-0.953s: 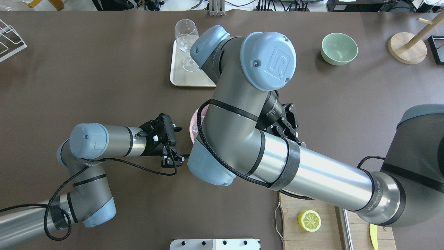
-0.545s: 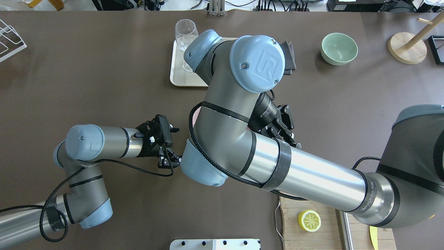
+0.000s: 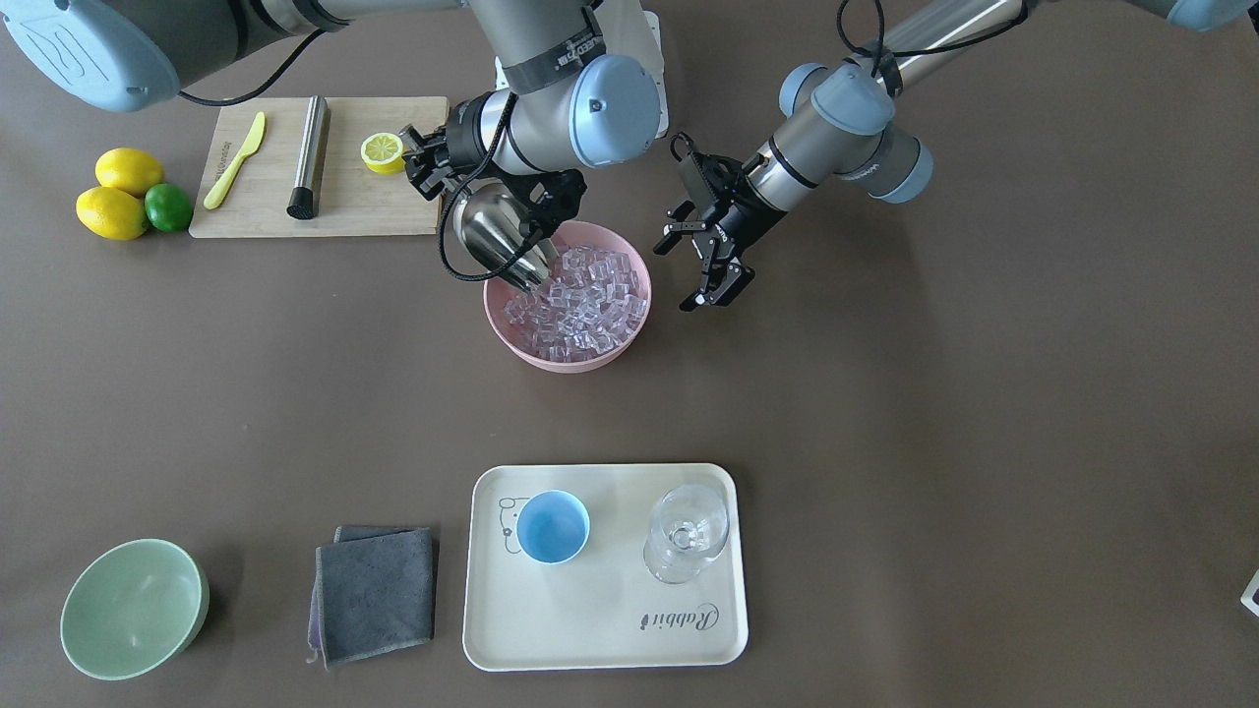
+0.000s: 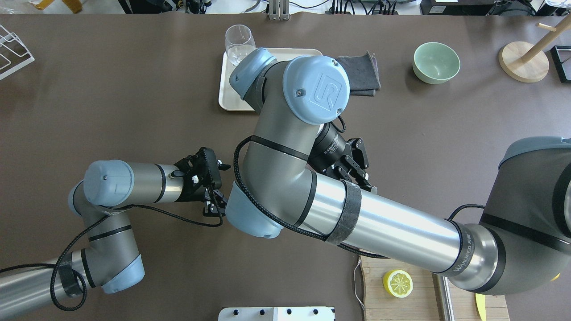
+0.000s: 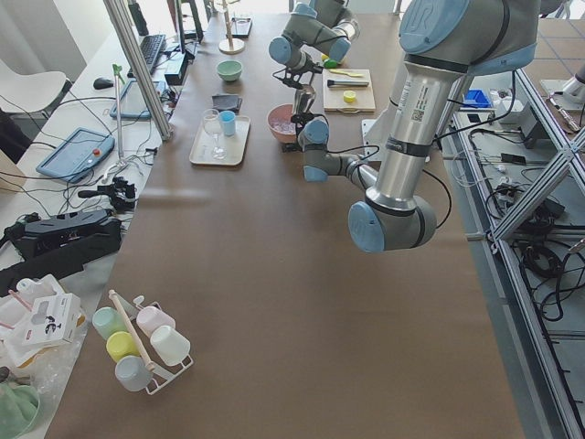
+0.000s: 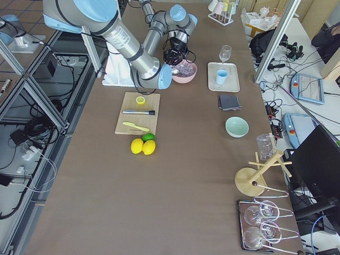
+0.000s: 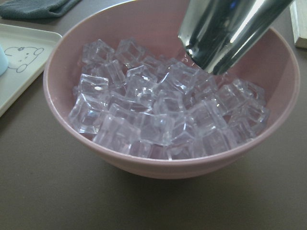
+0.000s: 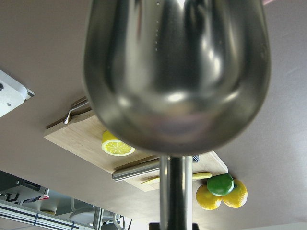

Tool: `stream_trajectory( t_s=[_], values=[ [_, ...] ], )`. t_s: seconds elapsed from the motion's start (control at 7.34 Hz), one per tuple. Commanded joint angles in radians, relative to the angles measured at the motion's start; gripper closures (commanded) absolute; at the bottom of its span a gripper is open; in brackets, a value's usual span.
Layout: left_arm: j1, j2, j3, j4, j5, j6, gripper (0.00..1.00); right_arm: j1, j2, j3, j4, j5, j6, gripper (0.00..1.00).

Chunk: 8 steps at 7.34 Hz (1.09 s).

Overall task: Put ice in cup with scoop
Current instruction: 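Push the scoop into the ice with the right gripper while the left steadies the bowl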

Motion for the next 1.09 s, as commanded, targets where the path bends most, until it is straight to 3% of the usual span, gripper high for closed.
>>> stream_trajectory(
  t_s=[0.0,0.41,0.95],
  values=[
    [0.003,-0.010,0.007,0.003,0.000,0.000,0.02,-0.008,0.014,-0.037,0.034,0.004,0.018,1.00],
    [0.003,-0.011,0.007,0.003,0.001,0.000,0.02,-0.017,0.012,-0.080,0.113,0.001,0.054,1.00],
    [0.005,-0.010,0.008,0.003,0.001,-0.002,0.02,-0.028,-0.018,-0.069,0.221,-0.002,0.074,1.00]
  ],
)
